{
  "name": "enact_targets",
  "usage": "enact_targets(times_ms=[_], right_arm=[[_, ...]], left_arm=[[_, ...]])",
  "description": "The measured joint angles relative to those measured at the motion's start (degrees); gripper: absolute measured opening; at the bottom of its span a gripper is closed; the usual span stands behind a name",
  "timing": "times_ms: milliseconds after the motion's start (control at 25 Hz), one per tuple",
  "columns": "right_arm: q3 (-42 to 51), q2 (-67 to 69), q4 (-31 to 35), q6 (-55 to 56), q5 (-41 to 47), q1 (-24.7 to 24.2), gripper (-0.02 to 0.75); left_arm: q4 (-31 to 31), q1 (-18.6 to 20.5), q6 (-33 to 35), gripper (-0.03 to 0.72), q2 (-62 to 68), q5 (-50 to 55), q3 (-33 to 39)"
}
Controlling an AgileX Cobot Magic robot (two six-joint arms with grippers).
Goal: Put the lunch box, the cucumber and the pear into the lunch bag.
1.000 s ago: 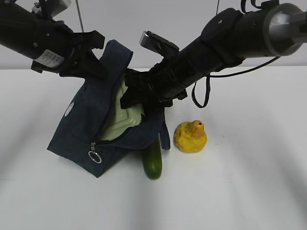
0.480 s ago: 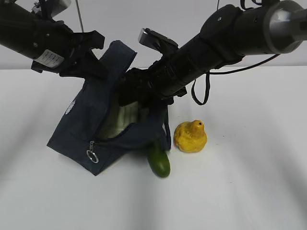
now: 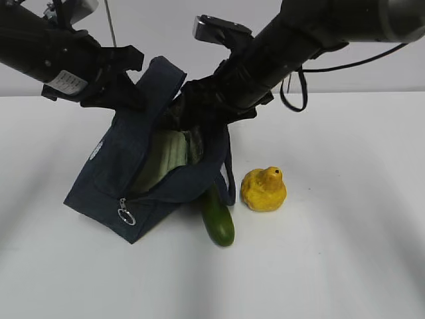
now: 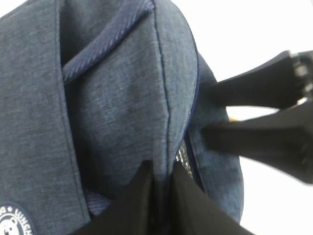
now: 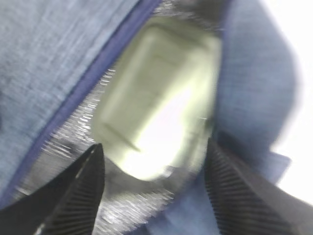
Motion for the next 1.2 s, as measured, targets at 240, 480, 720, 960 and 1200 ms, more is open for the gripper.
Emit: enact_targets(times_ms=[240,480,720,960,1200], right_arm=[[-1.3,-2.1,-18.2,8.0,7.8,-0.6,0.428],[-1.3,-3.0,-25.6,10.2,13.4,-0.6,0.411],[-1.3,-3.0,-27.8,11.4,20.1,-0.6,0.410],[-1.3,-3.0,-27.9,12.0,24.0,-0.6,0.410],[2.9,-3.3,-25.9,12.1,23.2,-0.6,0.410]], left_arm=[[1.0,0.0,0.0,0.012,0.0,0.7,0.0],[2.0,0.0,0.1,0.012,0.0,1.8,0.0],[2.2,0.0,0.1,0.012,0.0,1.9,0.0],[2.2,0.0,0.1,0.012,0.0,2.1,0.0],[2.2,0.0,0.1,0.012,0.0,2.2,0.0]])
